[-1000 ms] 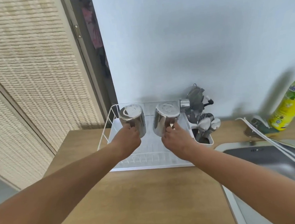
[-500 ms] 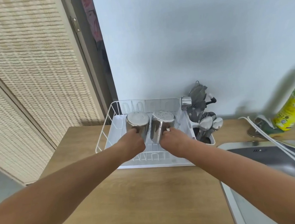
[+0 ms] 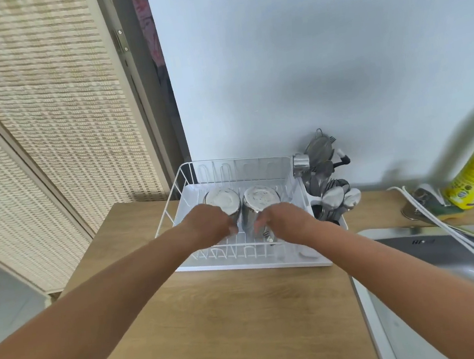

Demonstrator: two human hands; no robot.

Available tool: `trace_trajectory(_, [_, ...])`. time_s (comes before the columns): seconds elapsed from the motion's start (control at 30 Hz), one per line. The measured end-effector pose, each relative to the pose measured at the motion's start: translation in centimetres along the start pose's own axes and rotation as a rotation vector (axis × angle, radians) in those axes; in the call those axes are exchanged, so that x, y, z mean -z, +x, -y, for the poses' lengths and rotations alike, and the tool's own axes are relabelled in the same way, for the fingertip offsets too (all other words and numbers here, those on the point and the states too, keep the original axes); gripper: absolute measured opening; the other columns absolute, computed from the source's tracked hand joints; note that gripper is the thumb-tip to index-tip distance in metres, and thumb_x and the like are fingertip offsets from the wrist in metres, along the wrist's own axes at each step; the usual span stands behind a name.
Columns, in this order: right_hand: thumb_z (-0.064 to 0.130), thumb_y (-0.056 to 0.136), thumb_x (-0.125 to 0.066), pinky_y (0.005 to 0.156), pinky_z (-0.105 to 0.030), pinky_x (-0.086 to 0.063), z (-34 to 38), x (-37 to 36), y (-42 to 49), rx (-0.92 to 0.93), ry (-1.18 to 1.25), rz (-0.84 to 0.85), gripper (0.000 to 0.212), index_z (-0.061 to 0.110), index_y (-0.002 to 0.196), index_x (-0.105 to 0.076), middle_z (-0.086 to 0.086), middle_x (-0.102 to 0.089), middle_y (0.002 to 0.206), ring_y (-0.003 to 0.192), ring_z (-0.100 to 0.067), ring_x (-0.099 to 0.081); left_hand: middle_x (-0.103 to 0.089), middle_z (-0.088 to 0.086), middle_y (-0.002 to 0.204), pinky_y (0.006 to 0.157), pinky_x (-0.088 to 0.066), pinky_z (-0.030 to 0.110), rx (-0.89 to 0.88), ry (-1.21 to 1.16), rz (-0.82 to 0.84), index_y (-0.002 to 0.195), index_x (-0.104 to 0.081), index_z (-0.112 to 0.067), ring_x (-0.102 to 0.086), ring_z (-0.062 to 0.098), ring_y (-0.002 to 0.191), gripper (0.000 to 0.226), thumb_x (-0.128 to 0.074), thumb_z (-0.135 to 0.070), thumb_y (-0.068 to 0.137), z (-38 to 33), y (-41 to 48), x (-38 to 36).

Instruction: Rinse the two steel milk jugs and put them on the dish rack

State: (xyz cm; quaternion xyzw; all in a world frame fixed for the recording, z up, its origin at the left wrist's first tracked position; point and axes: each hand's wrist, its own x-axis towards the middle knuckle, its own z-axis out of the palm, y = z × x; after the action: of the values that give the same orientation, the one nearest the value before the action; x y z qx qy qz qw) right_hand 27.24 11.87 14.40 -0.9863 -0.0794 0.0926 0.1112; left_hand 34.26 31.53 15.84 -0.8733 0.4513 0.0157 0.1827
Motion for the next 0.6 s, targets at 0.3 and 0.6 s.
trace_trajectory(0.3, [0.038, 0.079, -0.072, 0.112, -0.040, -0.029, -1.7, 1.1, 2.4, -0.234, 0.362, -0.144, 0.085, 0.029, 0.150, -0.028, -0.010, -0.031, 0.151, 0.142, -0.027, -0.027, -0.024, 0.005, 0.160, 0.113, -0.034, 0.045, 0.404, -0.708, -0.104, 0.153, -0.020, -0.030, -0.025, 0.025, 0.146, 0.099, -0.079, -0.034, 0.073, 2.6, 1.6, -0.1])
trace_trajectory(0.6, [0.031, 0.072, -0.071, 0.087, -0.029, -0.045, -1.8, -0.1, 2.9, -0.189, 0.432, -0.217, 0.021, 0.026, 0.078, -0.052, 0.001, -0.054, 0.119, 0.113, -0.016, -0.051, -0.025, 0.003, 0.160, 0.110, -0.032, 0.034, 0.429, -0.757, -0.076, 0.149, -0.037, -0.019, -0.033, 0.023, 0.142, 0.076, -0.074, -0.025, 0.083, 1.6, 1.7, -0.1])
